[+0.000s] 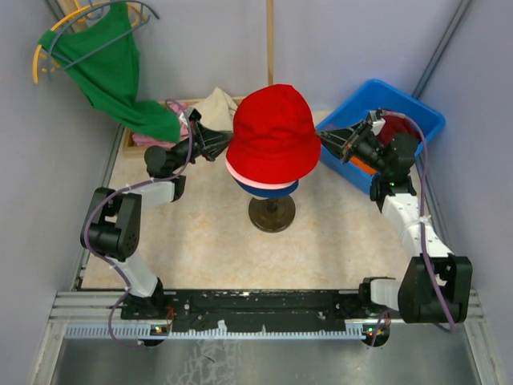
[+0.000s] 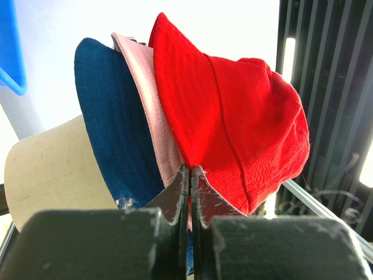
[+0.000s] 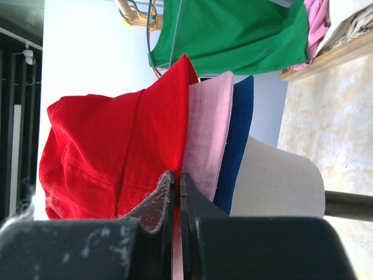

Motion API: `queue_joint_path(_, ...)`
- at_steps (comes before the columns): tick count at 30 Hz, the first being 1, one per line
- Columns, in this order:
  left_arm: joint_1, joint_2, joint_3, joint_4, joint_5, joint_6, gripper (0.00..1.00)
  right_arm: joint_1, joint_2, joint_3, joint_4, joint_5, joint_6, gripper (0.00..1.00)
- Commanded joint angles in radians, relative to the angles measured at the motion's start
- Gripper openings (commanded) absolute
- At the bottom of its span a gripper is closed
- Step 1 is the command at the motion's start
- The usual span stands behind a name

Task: Stack the hats

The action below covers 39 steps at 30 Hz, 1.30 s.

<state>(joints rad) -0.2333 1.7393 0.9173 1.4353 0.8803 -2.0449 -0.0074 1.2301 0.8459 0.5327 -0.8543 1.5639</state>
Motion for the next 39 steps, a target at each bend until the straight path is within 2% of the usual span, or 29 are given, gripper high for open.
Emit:
queue_joint_path(1, 0.034, 0.026, -0.068, -0.036, 0.100, 0.059, 0.01, -0.026, 0.006, -0.050, -0.175, -0.015, -0.115, 0.00)
queue_joint_path(7, 0.033, 0.028, -0.063, -0.027, 0.101, 0.061, 0.01, -0.026, 0.011, -0.023, -0.217, -0.016, -0.154, 0.00)
queue_joint_path(12, 0.034, 0.015, 0.009, -0.036, 0.109, 0.062, 0.04, -0.025, 0.014, 0.071, -0.237, -0.024, -0.155, 0.00)
queue_joint_path(13, 0.034, 0.010, 0.021, -0.043, 0.109, 0.070, 0.05, -0.026, 0.013, 0.084, -0.233, -0.023, -0.149, 0.04)
queue_joint_path(15, 0.034, 0.001, 0.040, -0.061, 0.111, 0.083, 0.05, -0.027, 0.007, 0.111, -0.233, -0.017, -0.140, 0.21)
queue_joint_path(19, 0.034, -0.021, 0.049, -0.084, 0.113, 0.101, 0.06, -0.054, -0.036, 0.136, -0.264, 0.001, -0.150, 0.35)
queue_joint_path(22, 0.034, -0.046, 0.040, -0.108, 0.115, 0.117, 0.07, -0.087, -0.065, 0.134, -0.305, -0.014, -0.168, 0.38)
queue_joint_path(27, 0.034, -0.102, 0.020, -0.163, 0.118, 0.145, 0.12, -0.087, -0.123, 0.075, -0.244, -0.023, -0.112, 0.42)
queue_joint_path(32, 0.032, -0.163, -0.005, -0.240, 0.114, 0.196, 0.22, -0.135, -0.112, 0.134, -0.430, 0.013, -0.259, 0.44)
queue_joint_path(37, 0.032, -0.207, -0.028, -0.292, 0.109, 0.233, 0.25, -0.173, 0.035, 0.392, -0.775, 0.130, -0.583, 0.47)
queue_joint_path(39, 0.037, -0.222, -0.040, -0.294, 0.101, 0.246, 0.30, -0.180, 0.097, 0.494, -0.911, 0.198, -0.718, 0.48)
